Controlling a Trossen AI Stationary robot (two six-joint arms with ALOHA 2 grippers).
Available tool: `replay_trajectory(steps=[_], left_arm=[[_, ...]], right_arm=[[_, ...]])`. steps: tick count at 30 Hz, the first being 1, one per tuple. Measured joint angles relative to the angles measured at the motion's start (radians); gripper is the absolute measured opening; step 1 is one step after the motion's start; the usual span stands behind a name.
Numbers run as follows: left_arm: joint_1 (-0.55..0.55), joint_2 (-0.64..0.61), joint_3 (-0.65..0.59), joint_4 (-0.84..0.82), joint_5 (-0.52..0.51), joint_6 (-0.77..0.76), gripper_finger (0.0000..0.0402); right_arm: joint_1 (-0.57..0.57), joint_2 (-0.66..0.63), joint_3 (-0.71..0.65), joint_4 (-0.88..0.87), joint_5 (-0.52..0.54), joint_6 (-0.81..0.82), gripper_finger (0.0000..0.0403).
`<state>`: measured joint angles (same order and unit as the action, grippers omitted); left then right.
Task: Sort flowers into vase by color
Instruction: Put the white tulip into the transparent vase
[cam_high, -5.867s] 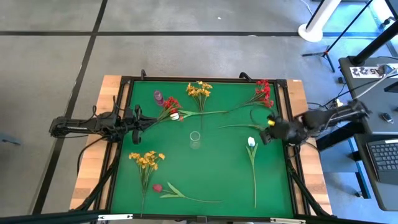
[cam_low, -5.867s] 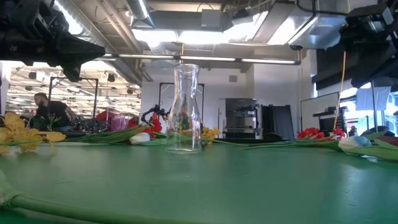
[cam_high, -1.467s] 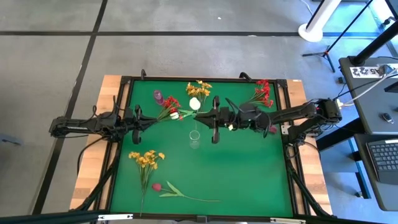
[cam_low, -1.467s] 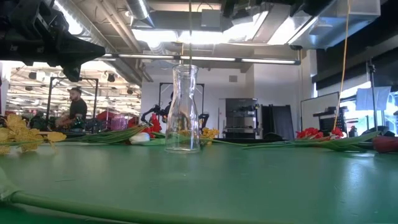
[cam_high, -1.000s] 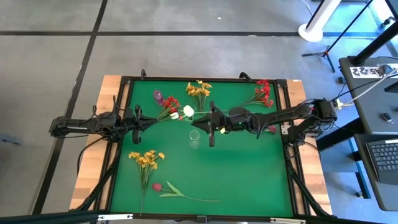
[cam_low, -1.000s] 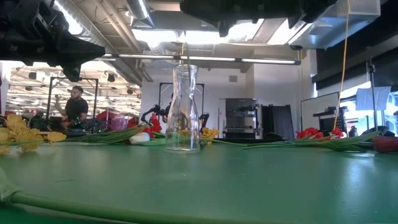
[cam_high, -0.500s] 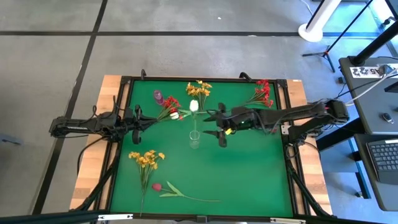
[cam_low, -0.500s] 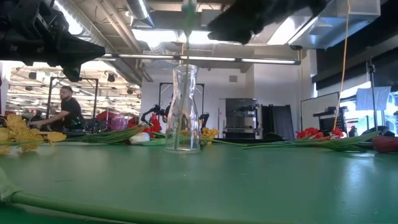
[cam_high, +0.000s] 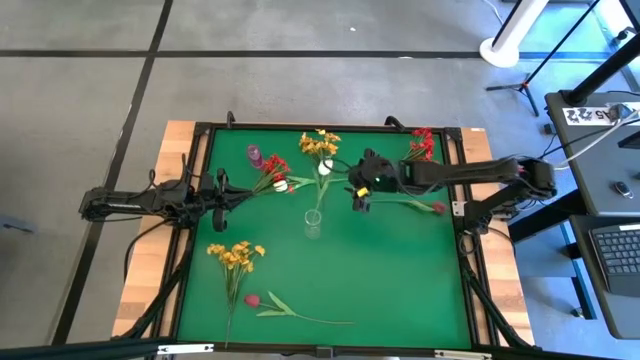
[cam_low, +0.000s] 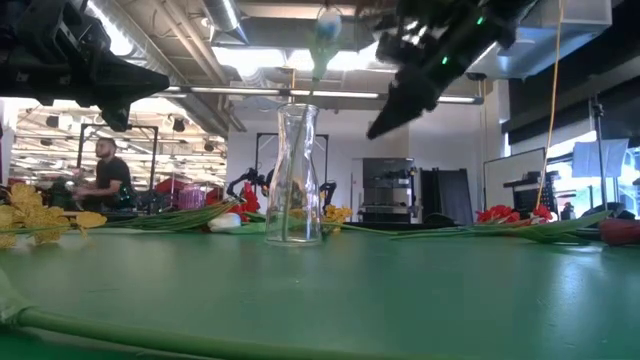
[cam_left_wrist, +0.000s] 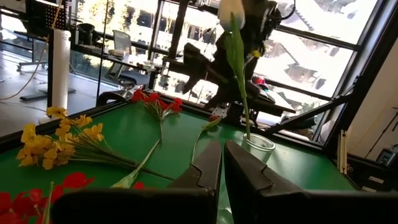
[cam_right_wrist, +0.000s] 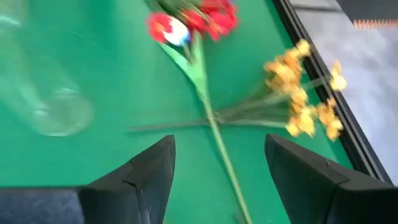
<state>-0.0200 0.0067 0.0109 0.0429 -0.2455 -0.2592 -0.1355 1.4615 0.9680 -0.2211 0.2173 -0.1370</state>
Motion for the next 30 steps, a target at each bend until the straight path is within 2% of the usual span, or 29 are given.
replay_trajectory(steps=[5,14,20,24,30], left_arm=[[0.000,0.000,0.000,0.000,0.000,0.000,0.0016],[0.000,0.000,0.000,0.000,0.000,0.000,0.0016],[0.000,0.000,0.000,0.000,0.000,0.000,0.0016],[0.000,0.000,0.000,0.000,0.000,0.000,0.0016],[0.000,0.000,0.000,0.000,0.001,0.000,0.0016]], right_arm=[[-0.087,0.062,0.000,0.029,-0.053,-0.025,0.0247],[-0.189,0.146,-0.001,0.169,-0.266,0.000,0.0247],[-0.186,0.152,-0.001,0.176,-0.251,-0.028,0.0247],[-0.186,0.202,-0.002,0.146,-0.211,-0.035,0.0247],[-0.186,0.310,-0.001,0.177,-0.221,-0.052,0.0247]])
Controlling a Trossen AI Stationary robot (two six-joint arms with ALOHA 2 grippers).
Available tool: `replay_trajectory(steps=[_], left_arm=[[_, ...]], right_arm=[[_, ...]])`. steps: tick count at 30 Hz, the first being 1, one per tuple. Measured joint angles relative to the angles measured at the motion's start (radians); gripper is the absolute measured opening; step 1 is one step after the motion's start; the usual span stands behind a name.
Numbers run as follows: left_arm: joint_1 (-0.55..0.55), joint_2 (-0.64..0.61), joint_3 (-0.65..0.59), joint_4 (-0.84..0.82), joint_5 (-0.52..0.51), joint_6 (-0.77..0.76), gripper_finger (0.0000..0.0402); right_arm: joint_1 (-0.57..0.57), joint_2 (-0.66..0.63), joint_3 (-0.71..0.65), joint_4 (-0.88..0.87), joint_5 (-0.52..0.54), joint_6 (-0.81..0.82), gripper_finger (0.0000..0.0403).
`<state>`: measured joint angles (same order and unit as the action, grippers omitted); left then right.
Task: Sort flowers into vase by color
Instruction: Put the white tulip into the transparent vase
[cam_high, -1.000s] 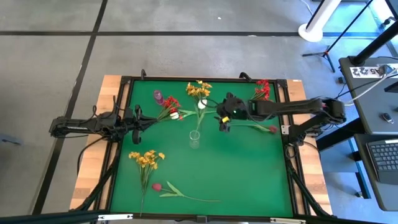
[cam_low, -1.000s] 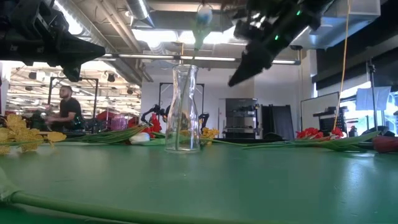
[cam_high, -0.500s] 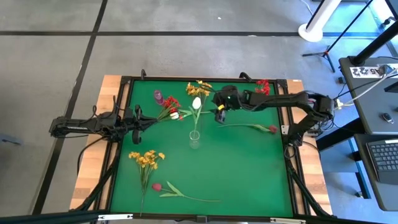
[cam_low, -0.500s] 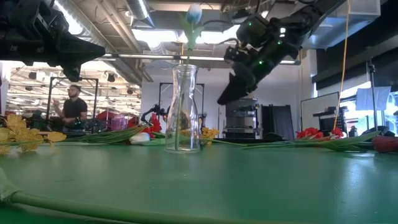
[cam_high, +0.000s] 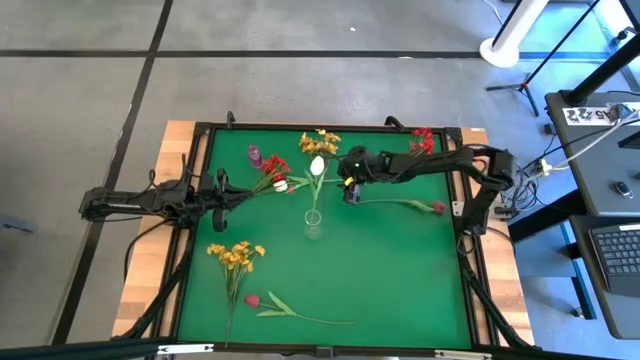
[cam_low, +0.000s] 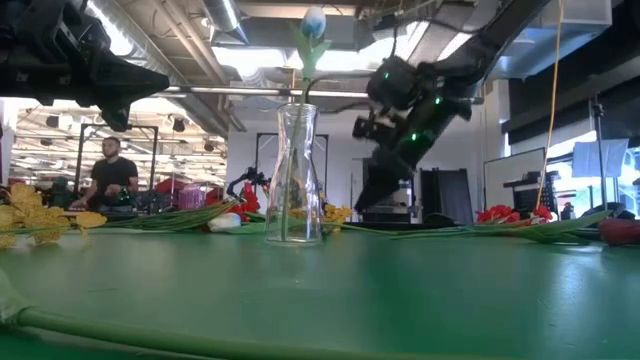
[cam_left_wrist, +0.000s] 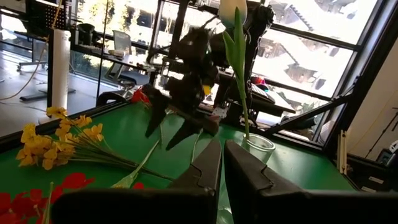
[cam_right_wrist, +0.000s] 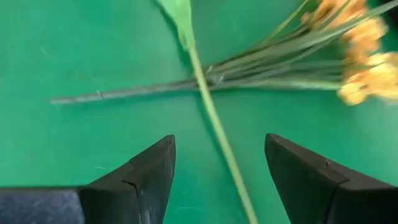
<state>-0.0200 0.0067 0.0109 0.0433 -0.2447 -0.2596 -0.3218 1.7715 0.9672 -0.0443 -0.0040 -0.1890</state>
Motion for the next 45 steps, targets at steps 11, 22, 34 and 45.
replay_trajectory(steps=[11,22,34,45], left_arm=[[0.000,0.000,0.000,0.000,0.000,-0.001,0.0016],[0.000,0.000,0.000,0.000,0.003,-0.003,0.0016],[0.000,0.000,0.000,0.000,0.003,-0.003,0.0016],[0.000,0.000,0.000,0.000,0.004,-0.003,0.0016]], right_arm=[[-0.007,0.080,0.000,0.049,0.045,-0.003,0.0206],[-0.008,0.080,0.000,0.043,0.045,0.002,0.0012],[-0.010,0.079,0.000,0.040,-0.014,0.085,0.0138],[-0.055,0.132,0.005,0.048,-0.056,0.184,0.0148]])
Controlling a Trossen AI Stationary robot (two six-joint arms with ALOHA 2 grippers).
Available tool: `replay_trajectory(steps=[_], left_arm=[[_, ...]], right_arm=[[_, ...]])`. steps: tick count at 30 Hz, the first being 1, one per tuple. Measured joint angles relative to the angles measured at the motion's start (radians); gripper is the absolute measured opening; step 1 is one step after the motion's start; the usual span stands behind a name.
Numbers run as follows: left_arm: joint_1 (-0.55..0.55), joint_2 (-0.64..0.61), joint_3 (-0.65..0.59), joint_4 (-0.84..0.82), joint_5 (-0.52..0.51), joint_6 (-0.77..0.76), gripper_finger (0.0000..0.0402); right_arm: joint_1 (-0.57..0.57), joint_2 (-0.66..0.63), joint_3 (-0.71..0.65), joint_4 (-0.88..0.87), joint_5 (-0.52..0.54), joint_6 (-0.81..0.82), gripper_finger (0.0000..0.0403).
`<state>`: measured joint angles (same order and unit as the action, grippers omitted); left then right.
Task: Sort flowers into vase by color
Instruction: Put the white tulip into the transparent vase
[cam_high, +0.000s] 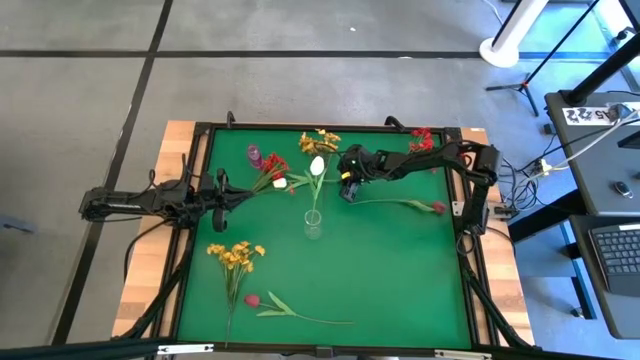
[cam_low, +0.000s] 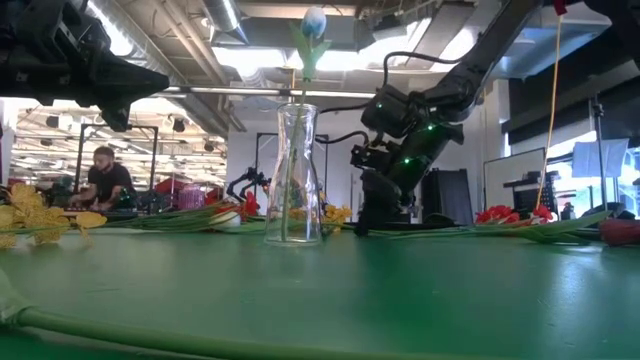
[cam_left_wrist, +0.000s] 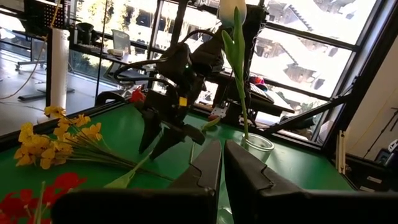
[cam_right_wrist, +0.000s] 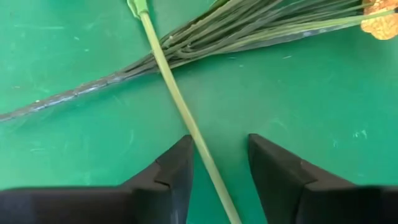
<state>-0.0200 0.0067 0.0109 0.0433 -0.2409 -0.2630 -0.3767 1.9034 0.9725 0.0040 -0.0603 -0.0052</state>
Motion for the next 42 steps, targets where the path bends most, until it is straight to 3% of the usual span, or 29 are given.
replay_trajectory(steps=[4,10,26,42], left_arm=[[0.000,0.000,0.000,0.000,0.000,0.000,0.0016],[0.000,0.000,0.000,0.000,0.000,0.000,0.0016],[0.000,0.000,0.000,0.000,0.000,-0.023,0.0016],[0.000,0.000,0.000,0.000,-0.003,-0.023,0.0016]], right_arm=[[0.003,0.005,0.000,-0.005,0.024,-0.007,0.0115],[0.003,-0.039,-0.004,-0.027,0.024,-0.013,0.0013],[0.052,-0.454,-0.006,-0.197,0.049,-0.017,0.0004],[0.214,-0.757,-0.005,0.103,0.069,0.057,0.0001]])
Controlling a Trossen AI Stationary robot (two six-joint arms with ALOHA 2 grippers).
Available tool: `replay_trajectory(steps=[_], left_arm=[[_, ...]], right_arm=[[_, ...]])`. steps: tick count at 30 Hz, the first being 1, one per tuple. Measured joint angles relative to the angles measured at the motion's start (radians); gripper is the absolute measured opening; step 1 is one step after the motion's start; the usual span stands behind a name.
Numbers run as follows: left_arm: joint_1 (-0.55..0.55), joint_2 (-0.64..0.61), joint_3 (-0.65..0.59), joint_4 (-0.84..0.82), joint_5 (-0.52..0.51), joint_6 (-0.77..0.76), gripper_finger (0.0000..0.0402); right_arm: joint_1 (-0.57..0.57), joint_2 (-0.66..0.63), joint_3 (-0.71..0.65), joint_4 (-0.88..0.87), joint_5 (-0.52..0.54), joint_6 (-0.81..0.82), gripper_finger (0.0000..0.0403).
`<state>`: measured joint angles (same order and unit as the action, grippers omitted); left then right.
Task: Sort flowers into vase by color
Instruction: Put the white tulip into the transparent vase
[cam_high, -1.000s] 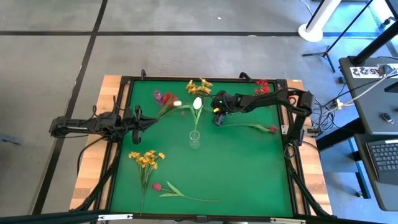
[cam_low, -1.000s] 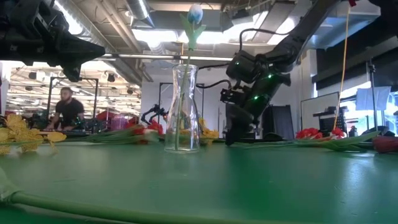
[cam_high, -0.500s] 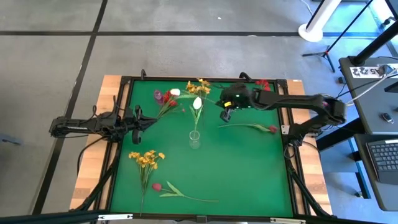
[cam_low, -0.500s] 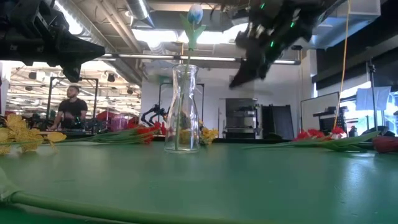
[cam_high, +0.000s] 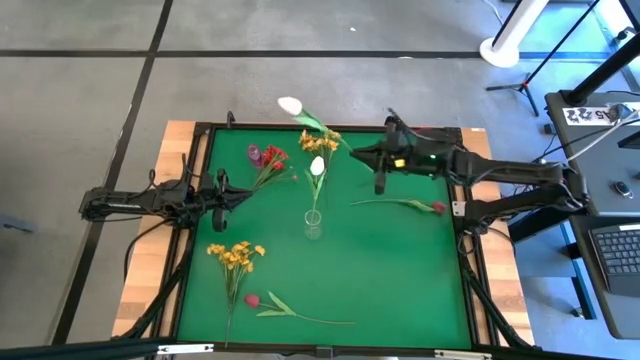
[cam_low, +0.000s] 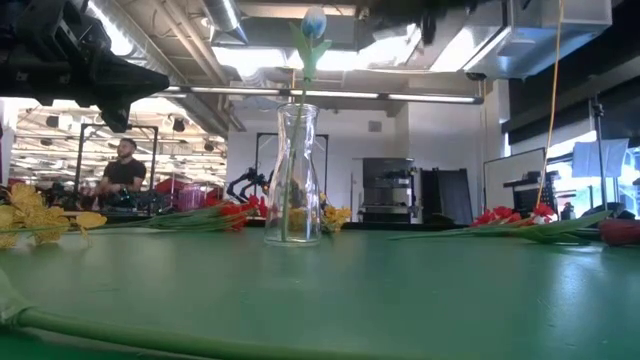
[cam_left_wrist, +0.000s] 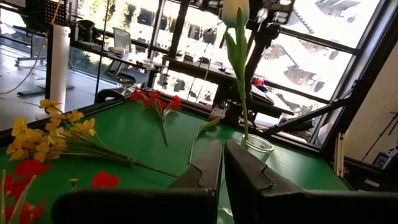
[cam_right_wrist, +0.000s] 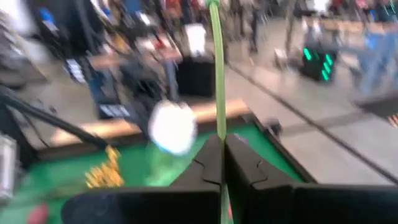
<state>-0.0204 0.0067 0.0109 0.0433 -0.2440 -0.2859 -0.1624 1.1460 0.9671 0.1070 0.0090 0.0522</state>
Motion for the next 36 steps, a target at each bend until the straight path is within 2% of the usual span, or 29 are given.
replay_trajectory(steps=[9,15,21,25,29,36], left_arm=[[0.000,0.000,0.000,0.000,-0.001,0.000,0.0016],[0.000,0.000,0.000,0.000,-0.001,0.000,0.0016],[0.000,0.000,0.000,0.002,0.000,0.000,0.0016],[0.000,0.000,0.000,0.009,-0.001,0.000,0.0016],[0.000,0.000,0.000,0.024,-0.001,0.000,0.0016],[0.000,0.000,0.000,0.028,-0.001,0.000,0.0016]], right_arm=[[0.219,0.031,0.000,0.152,0.006,-0.040,0.0001],[0.345,0.120,-0.127,0.487,0.078,-0.109,0.0000],[0.352,0.258,-0.299,1.042,0.070,-0.121,0.0000],[0.347,0.406,-0.331,1.338,0.063,-0.162,0.0000],[0.317,0.533,-0.304,1.442,0.068,-0.150,0.0000],[0.268,0.681,-0.216,1.463,0.052,-0.086,0.0000]])
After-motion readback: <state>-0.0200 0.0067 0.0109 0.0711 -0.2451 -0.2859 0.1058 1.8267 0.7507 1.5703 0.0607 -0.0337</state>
